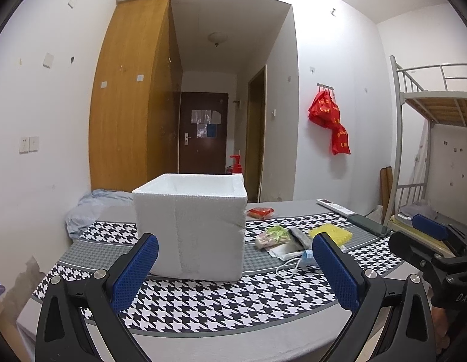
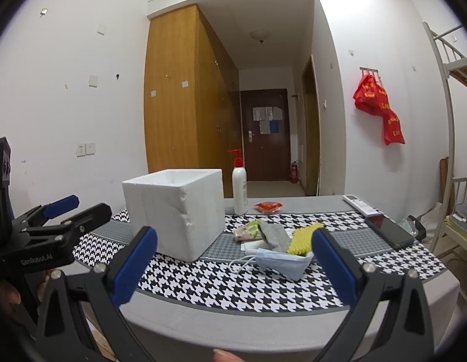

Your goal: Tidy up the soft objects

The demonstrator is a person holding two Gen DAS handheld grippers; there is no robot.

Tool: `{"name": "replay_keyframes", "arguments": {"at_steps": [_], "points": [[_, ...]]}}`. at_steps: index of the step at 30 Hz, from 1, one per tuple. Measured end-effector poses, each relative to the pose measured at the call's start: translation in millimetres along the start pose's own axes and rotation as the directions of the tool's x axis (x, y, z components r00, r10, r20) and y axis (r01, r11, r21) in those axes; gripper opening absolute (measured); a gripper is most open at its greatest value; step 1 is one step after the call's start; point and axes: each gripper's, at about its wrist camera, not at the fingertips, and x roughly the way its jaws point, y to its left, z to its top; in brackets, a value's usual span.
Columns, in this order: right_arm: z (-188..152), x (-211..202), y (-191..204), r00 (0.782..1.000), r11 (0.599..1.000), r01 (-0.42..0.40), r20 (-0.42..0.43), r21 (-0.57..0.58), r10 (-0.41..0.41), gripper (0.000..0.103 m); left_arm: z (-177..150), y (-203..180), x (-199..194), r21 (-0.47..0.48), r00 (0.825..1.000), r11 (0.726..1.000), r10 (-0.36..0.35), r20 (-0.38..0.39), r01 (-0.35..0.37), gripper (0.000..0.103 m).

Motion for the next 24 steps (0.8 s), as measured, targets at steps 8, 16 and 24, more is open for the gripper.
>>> {"name": "replay_keyframes", "arguments": {"at_steps": [8, 16, 24], "points": [[1.6, 2.8, -2.0, 1.0, 1.0, -0.013, -0.007, 0.01, 0.013, 0.103, 0.8, 1.7, 0.1, -0.011, 1.0, 1.0, 0.004, 0.005, -0.004, 0.102], [1.9, 5.4, 0.0, 1.0, 1.0, -0.021, -0.008, 0.0, 0.021, 0.103, 0.7, 0.5, 3.5, -0.004, 1.0, 1.0, -0.004, -0.003, 0.004, 0.102], [4.7, 8.9, -3.4, 1.0, 1.0, -0.013, -0.006, -0.003, 0.013, 0.103, 5.9, -5.5, 14.6, 0.019, 1.0, 1.0, -0.023, -0.02, 0.023, 0.102]]}}
